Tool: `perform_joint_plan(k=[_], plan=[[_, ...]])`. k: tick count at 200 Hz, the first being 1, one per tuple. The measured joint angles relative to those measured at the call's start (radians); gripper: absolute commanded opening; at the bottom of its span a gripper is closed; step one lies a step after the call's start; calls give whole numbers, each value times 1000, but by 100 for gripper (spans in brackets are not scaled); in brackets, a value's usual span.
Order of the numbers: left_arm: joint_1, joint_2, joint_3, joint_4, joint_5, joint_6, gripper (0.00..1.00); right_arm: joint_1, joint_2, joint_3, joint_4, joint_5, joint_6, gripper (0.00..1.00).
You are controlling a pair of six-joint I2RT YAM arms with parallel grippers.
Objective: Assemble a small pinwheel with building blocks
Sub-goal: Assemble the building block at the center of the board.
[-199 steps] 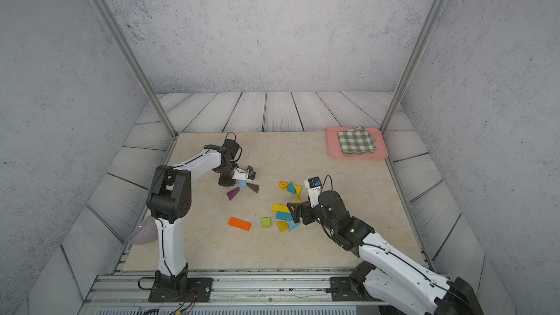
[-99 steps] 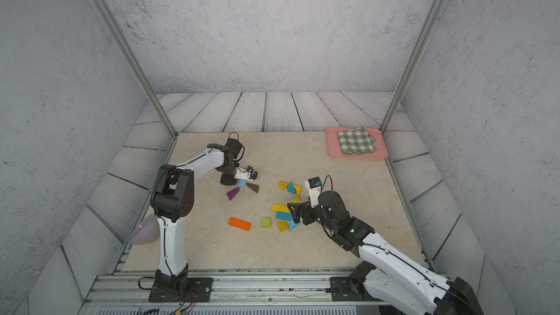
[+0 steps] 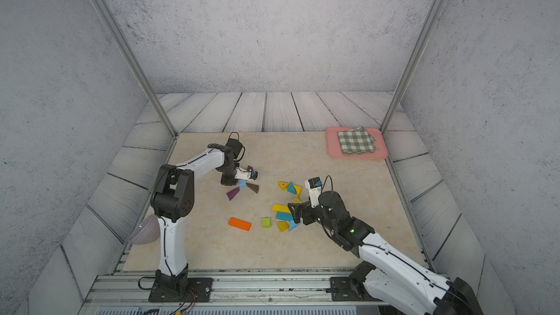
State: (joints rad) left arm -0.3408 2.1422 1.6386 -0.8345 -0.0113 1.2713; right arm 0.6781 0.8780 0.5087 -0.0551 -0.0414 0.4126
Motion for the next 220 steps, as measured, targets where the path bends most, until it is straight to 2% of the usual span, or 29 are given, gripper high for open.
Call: perform_joint_plan(k=[114, 145, 182, 208, 216, 220], plan=[[0, 0, 6, -13, -1, -16, 31, -2, 0, 0, 0, 0, 0, 99], [0, -10, 38, -31, 2, -35, 38, -3, 0, 0, 0, 0, 0, 99], [0, -106, 40, -54, 24, -60, 52, -5, 0, 0, 0, -5, -3, 99], [3, -211, 41, -74, 41, -134, 62, -5, 0, 2, -2, -20, -23, 99], [5, -249, 35, -70, 45, -174, 73, -5, 2, 4, -2, -31, -33, 99], [6, -274, 27, -60, 49, -201, 90, -5, 5, 6, -3, -39, -39, 99]])
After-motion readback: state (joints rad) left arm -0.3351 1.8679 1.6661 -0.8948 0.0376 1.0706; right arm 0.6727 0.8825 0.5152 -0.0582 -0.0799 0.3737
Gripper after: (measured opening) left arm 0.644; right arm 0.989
